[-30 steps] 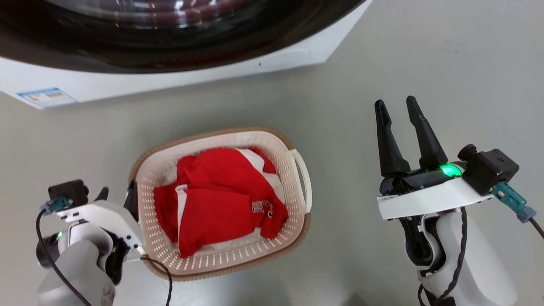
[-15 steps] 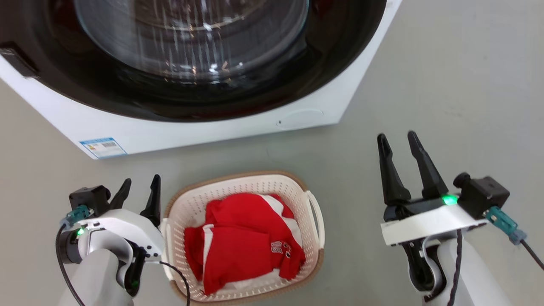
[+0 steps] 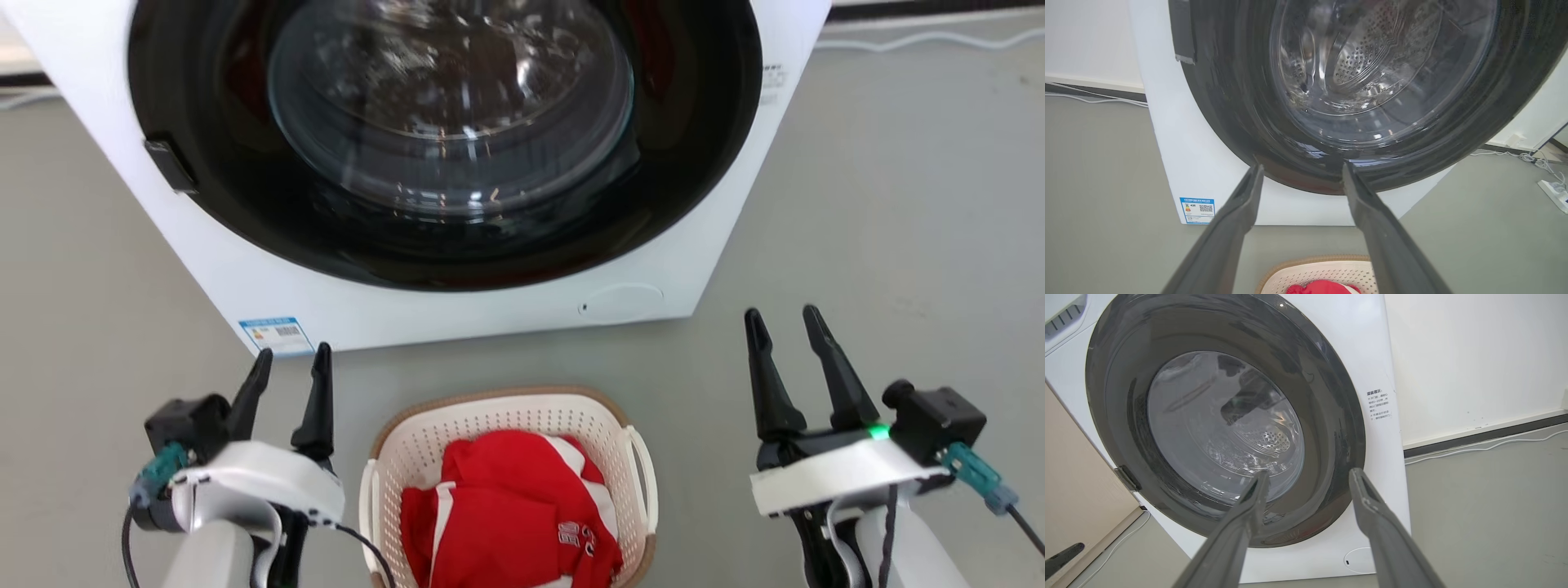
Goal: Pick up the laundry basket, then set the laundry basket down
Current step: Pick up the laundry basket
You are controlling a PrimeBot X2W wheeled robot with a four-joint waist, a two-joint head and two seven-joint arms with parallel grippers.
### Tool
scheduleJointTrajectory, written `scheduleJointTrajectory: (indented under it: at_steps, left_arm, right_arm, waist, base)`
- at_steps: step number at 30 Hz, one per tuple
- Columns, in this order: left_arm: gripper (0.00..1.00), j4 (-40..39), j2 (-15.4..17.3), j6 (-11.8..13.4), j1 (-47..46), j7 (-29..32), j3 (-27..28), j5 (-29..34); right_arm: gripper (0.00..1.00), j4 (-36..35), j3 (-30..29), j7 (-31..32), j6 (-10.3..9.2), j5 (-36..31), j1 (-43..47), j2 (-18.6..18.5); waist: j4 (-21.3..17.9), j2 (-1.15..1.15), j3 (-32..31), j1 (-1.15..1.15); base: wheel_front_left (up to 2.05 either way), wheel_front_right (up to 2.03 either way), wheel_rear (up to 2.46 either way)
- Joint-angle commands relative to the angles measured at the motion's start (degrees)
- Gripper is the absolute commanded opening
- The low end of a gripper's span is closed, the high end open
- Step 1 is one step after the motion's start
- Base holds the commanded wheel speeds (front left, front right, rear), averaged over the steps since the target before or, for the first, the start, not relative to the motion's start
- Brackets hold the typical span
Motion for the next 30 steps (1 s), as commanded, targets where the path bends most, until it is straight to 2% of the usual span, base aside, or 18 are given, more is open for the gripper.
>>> scheduleJointTrajectory:
  at_steps: [1,7,17,30]
  left_arm:
    - [1.0,-3.34,0.36,-0.3,1.23,-0.35,2.1,1.14]
    - [1.0,-8.86,-1.58,-0.37,6.48,-0.35,3.25,2.83]
    - [1.0,-15.55,-2.81,-0.41,11.22,-0.35,5.39,5.08]
    - [1.0,-15.76,-3.02,-0.39,11.66,-0.35,5.69,5.01]
  right_arm:
    - [1.0,-1.57,0.98,-0.78,0.41,-0.3,0.54,-0.49]
    - [1.0,-1.98,0.1,-0.78,0.41,-0.22,2.77,-1.72]
    - [1.0,-2.11,0.07,-0.78,0.41,-0.1,3.82,-2.15]
    - [1.0,-2.2,0.45,-0.78,0.41,-0.14,3.82,-2.31]
  waist:
    - [1.0,0.0,-2.12,0.0]
    - [1.84,0.0,-4.88,0.0]
    - [2.13,0.0,-6.63,0.0]
    - [1.89,0.0,-6.57,0.0]
  base:
    - [0.0,0.0,0.0]
    - [0.0,0.0,0.0]
    - [0.0,0.0,0.0]
    - [0.0,0.0,0.0]
